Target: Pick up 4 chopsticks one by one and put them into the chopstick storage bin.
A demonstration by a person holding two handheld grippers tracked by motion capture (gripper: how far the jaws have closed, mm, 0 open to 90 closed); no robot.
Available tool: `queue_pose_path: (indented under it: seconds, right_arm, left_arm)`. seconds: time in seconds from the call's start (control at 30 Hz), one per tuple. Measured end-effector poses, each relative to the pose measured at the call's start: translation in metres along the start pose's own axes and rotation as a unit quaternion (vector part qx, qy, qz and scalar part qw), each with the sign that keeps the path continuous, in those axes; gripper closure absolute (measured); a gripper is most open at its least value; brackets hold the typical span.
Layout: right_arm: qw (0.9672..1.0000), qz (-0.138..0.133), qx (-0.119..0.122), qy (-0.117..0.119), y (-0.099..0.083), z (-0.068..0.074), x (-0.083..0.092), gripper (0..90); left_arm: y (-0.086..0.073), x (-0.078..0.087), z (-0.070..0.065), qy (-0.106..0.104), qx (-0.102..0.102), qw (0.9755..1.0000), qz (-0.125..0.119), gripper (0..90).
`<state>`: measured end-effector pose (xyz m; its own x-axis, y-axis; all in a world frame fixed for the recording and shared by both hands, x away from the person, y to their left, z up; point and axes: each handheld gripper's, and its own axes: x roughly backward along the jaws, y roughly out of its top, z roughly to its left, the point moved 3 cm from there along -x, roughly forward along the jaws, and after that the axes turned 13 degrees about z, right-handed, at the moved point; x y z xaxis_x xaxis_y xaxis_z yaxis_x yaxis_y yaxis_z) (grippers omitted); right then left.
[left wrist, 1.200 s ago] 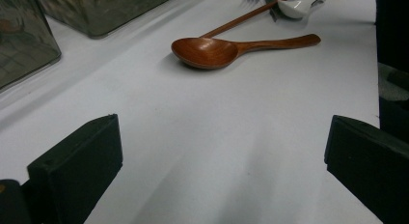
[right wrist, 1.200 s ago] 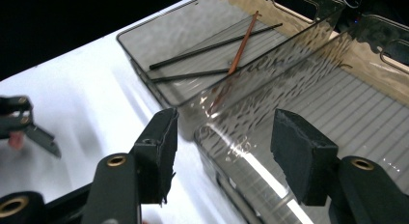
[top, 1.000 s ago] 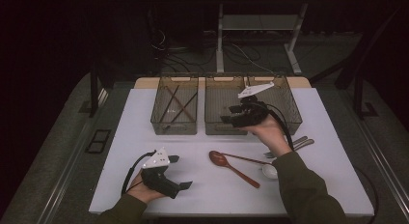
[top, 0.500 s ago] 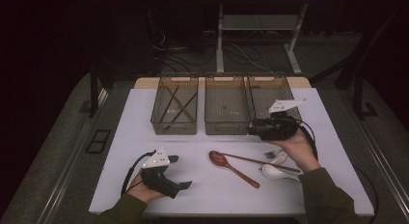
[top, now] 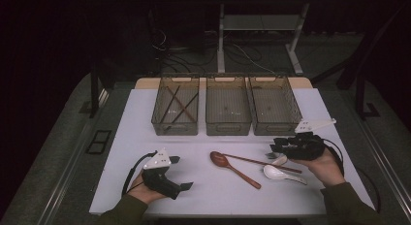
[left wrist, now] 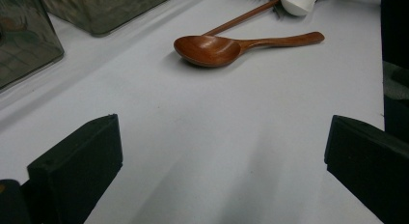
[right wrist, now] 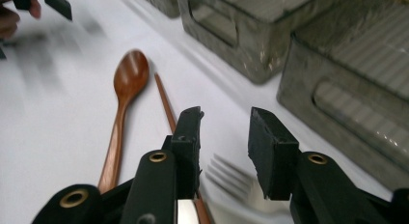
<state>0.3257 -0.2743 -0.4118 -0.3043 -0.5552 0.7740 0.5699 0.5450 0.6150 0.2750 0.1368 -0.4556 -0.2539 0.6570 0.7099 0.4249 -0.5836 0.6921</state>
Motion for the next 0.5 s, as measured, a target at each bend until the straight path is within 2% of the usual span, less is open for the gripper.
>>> queue_pose_path:
  seconds: [0.33, 0.5]
  right_arm:
    - [0.9993, 0.037, 0.005, 0.004, -0.03, -0.002, 0.002, 66.9]
    - [0.9978, 0.062, 0.022, 0.01, -0.041, -0.003, -0.003, 68.4]
  left_arm:
    - [0.0, 0.0, 0.0, -0.001, 0.0, 1.0, 0.0, 0.0]
    - [0.0, 0.001, 0.0, 0.002, -0.003, 1.0, 0.001, 0.0]
